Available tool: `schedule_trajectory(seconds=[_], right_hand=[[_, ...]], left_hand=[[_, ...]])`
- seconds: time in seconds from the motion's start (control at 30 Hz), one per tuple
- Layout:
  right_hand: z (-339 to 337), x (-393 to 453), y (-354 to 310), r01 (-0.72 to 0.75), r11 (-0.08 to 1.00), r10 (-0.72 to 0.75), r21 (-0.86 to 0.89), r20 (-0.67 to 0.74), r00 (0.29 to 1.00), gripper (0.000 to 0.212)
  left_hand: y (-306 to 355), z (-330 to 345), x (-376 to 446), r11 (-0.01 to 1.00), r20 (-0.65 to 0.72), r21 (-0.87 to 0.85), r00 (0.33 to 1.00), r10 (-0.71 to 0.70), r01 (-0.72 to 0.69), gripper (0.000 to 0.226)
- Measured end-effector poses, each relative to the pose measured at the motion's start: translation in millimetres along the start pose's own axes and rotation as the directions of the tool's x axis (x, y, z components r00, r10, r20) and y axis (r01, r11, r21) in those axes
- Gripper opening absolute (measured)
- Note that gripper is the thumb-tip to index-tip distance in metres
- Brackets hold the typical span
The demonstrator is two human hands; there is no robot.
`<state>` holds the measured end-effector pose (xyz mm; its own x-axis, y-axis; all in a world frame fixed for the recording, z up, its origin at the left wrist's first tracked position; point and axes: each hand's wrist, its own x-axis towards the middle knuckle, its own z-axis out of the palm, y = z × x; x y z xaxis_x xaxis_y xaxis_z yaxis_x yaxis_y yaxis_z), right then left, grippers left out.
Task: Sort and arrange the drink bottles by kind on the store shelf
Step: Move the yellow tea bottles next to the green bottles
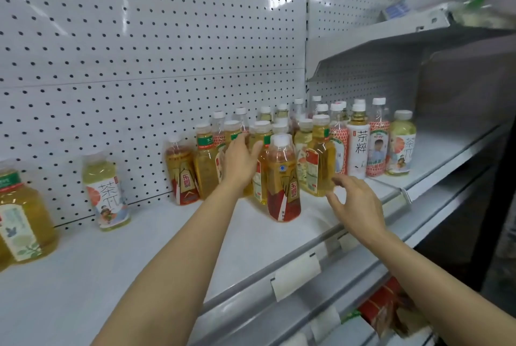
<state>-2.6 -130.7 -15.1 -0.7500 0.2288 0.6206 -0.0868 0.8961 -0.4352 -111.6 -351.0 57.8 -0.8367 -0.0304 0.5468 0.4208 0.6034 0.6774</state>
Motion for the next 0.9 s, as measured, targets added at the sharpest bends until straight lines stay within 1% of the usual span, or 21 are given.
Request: schedule_trajectory(seconds=[0.1,0.2,0.3,0.37,0.47,0.53,0.63,0.73,0.8,0.83,0.9], right_hand=[[7,20,12,-0.039,0.999,0.039,0.035,-0.018,0.999,0.037],[18,31,19,-0.063,0.995,0.063,0.083,0.003,0.998,0.047],[29,42,23,-0.088,0.985,0.086,0.145,0.024,0.996,0.059],[36,52,24,-0.107,0.975,0.104,0.193,0.027,0.994,0.064],[45,66,25,-0.129,0.956,0.122,0.265,0.043,0.992,0.071],[50,73,26,-0.139,0.943,0.132,0.303,0.045,0.99,0.074],[56,82,27,-0.178,0.925,0.165,0.336,0.066,0.984,0.08],[62,87,25,-0.218,0.92,0.21,0.325,0.058,0.976,0.082],[63,90,22,-0.25,0.923,0.251,0.292,0.033,0.967,0.081],[63,92,21,-0.269,0.921,0.273,0.282,0.026,0.962,0.079],[63,95,21,-0.294,0.908,0.298,0.3,0.033,0.954,0.075]], left_hand=[[4,16,18,0.999,0.04,-0.028,0.999,-0.027,0.028,0.056],[3,26,29,0.988,0.068,-0.11,0.993,-0.096,0.103,0.057],[3,27,34,0.982,0.045,-0.123,0.989,-0.138,0.143,0.049],[5,22,31,0.985,0.055,-0.111,0.991,-0.123,0.129,0.042],[9,4,23,0.981,0.18,-0.157,0.98,-0.083,0.111,0.032],[11,-14,18,0.974,0.278,-0.181,0.957,-0.078,0.132,0.031],[12,-36,10,0.955,0.379,-0.221,0.92,-0.103,0.198,0.034],[7,-44,1,0.895,0.363,-0.345,0.92,-0.15,0.282,0.036],[4,-40,-7,0.861,0.357,-0.414,0.923,-0.145,0.295,0.038],[3,-36,-11,0.865,0.354,-0.414,0.925,-0.135,0.284,0.041],[8,-27,-18,0.897,0.306,-0.358,0.94,-0.15,0.259,0.062]])
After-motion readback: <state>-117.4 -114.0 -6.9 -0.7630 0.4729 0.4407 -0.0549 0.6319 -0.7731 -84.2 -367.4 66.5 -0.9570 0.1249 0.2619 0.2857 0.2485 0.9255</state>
